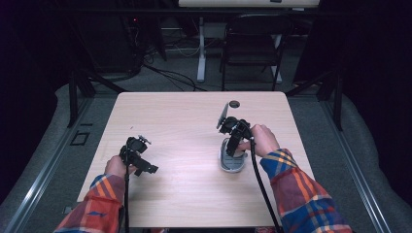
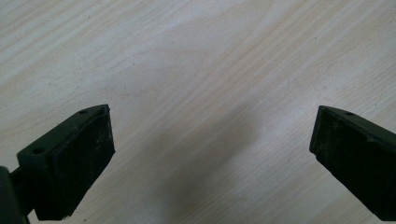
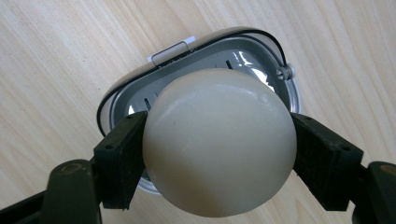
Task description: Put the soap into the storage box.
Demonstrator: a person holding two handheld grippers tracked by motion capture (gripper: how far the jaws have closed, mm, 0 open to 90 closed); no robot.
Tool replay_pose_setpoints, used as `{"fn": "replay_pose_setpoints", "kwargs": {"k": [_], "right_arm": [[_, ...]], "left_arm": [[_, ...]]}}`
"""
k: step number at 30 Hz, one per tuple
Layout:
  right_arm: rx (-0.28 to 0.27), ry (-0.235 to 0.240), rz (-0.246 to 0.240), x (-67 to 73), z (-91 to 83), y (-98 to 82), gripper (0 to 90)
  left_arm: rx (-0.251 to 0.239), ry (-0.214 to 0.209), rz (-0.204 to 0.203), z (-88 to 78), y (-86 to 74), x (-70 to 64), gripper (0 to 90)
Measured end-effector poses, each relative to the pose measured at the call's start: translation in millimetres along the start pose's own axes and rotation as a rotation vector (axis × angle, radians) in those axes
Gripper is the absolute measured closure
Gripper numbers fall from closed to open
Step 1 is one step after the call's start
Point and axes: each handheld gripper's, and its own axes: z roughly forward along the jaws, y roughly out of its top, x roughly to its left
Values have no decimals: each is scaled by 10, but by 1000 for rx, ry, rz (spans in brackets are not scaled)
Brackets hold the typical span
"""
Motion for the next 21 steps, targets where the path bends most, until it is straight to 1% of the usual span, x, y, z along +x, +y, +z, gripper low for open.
{"fn": "replay_pose_setpoints", "kwargs": {"k": [1, 4, 5, 6, 7, 8, 10, 11, 14, 16, 21], "right_arm": [[7, -7, -8, 0, 14, 8, 240], [12, -1, -9, 5, 70, 26, 240], [6, -2, -5, 10, 87, 28, 240], [15, -6, -12, 6, 96, 39, 240], [2, 0, -1, 12, 113, 40, 240], [13, 1, -12, 3, 117, 49, 240], [12, 4, -7, 9, 146, 56, 240], [27, 2, -14, 9, 156, 64, 240], [35, 5, -21, 3, 175, 67, 240], [27, 7, -19, 0, 192, 63, 240], [56, 2, -36, -23, 243, 69, 240]], "left_arm": [[1, -2, -1, 1, 0, -1, 0], [1, 2, 0, 2, 0, -4, 0], [2, 2, 0, 2, 0, -4, 0], [2, 3, 2, 1, 0, -3, 0], [2, 3, 2, 0, 0, -3, 0], [3, 3, 2, 0, -1, -2, 0], [4, 0, 1, 3, -1, 0, 0], [3, -1, 1, 3, 0, -1, 0], [4, 1, 1, 4, 0, -4, 0], [5, 2, 1, 4, 1, -3, 0], [7, 2, 1, 6, 2, -4, 0]]}}
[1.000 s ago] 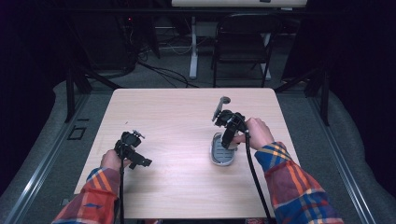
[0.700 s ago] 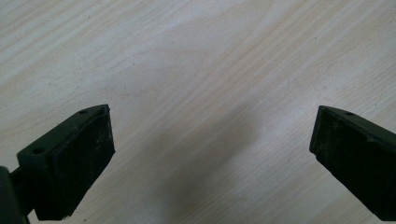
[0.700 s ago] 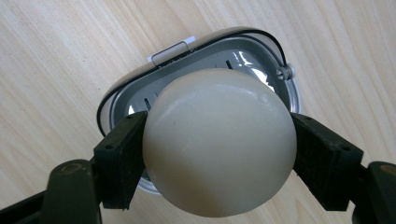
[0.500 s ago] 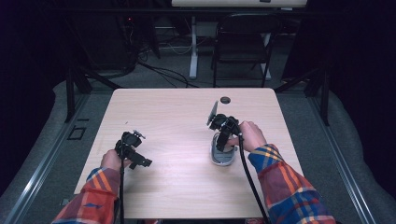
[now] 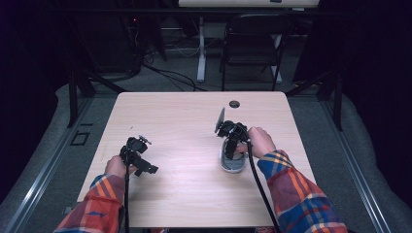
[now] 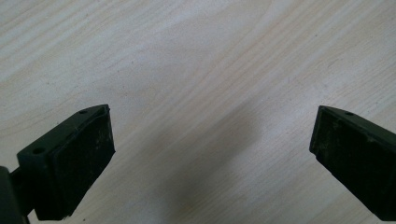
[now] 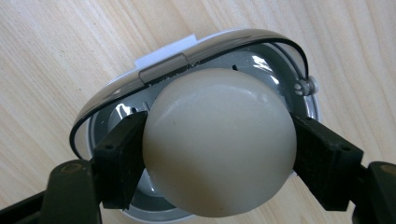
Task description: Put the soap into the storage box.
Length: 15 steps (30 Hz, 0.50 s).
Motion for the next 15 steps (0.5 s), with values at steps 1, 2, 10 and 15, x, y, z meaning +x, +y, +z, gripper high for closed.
{"fn": "replay_pose_setpoints", "kwargs": {"k": [1, 2, 10, 15], "right_arm": [[0, 0, 0, 0, 0, 0, 240], [-1, -1, 3, -1, 11, 0, 240], [15, -1, -17, -6, 46, 23, 240], [21, 4, -25, 6, 68, 26, 239]], "left_arm": [[0, 0, 0, 0, 0, 0, 0], [1, 0, 0, 1, 0, 1, 0], [3, -3, 1, 0, 1, 1, 0], [7, -4, 1, 2, 3, -1, 0]]}}
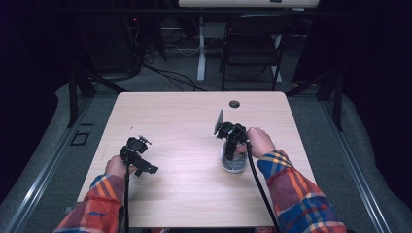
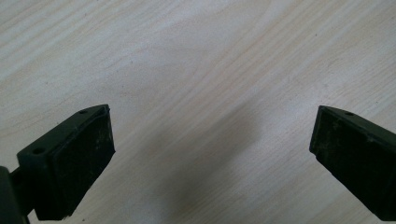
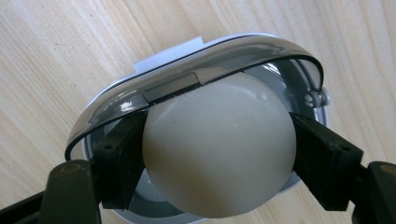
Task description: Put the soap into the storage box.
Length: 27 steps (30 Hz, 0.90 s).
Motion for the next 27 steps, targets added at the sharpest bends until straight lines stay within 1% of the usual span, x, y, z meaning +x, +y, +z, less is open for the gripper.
{"fn": "replay_pose_setpoints", "kwargs": {"k": [2, 5, 8, 12, 14, 16, 17, 20, 21, 23, 26, 27], "right_arm": [[2, -2, -6, 0, 7, 0, 239], [0, -3, -8, -8, 10, -7, 238], [-12, -3, -3, -8, 12, -20, 238], [-13, 4, 0, -11, 9, -29, 237], [-18, 10, 9, -11, 10, -37, 237], [-17, 9, 4, -15, 4, -44, 237], [-29, 25, 17, -13, 0, -61, 236], [-29, 30, 7, -22, -20, -69, 234], [-44, 33, 12, -21, -24, -81, 198], [-43, 26, 10, -23, -37, -84, 187], [-51, 33, 15, -22, -45, -100, 173], [-47, 33, 8, -26, -62, -106, 172]], "left_arm": [[3, -1, -2, 5, 2, -2, 0], [3, 0, 5, 6, 5, -4, 0], [6, -1, -1, 4, 2, -7, 0], [4, 0, 3, 7, 4, -6, 0], [5, 2, 4, 8, 4, -7, 0], [6, -1, -1, 6, 1, -9, 0], [5, 1, 2, 5, 1, -7, 0], [6, -1, -1, 6, 1, -7, 0], [5, 1, 4, 8, 4, -7, 0], [5, 2, 4, 7, 4, -8, 0], [7, 2, 3, 4, 2, -7, 0], [5, 0, 2, 5, 1, -7, 0]]}}
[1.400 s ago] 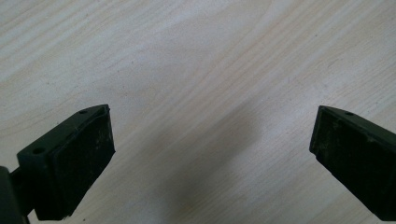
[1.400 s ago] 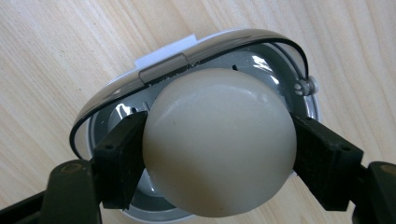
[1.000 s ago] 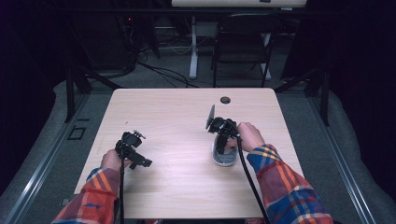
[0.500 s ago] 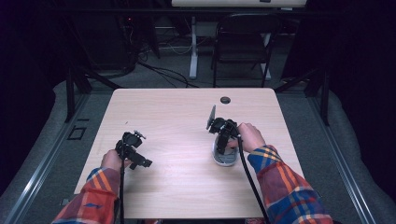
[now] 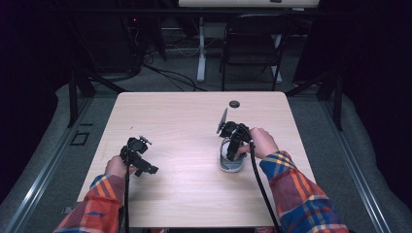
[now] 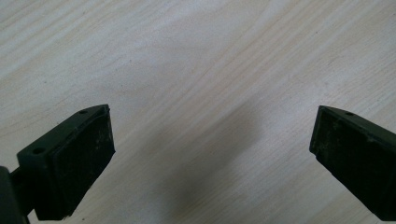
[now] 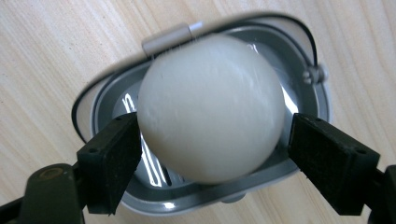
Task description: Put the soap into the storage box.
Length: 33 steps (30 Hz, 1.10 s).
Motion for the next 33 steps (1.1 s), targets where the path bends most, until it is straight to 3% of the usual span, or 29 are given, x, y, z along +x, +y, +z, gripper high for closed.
{"fn": "replay_pose_setpoints", "kwargs": {"k": [10, 23, 33], "right_arm": [[-30, -9, 11, 6, -59, -46, 139], [-72, -24, -8, 77, -272, -145, 73], [-118, -18, 21, 67, -434, -334, 3]], "left_arm": [[1, 1, 1, 1, 2, -5, 0], [1, -3, 11, 16, 17, -17, 0], [-10, 2, 17, -3, 9, -18, 0]]}}
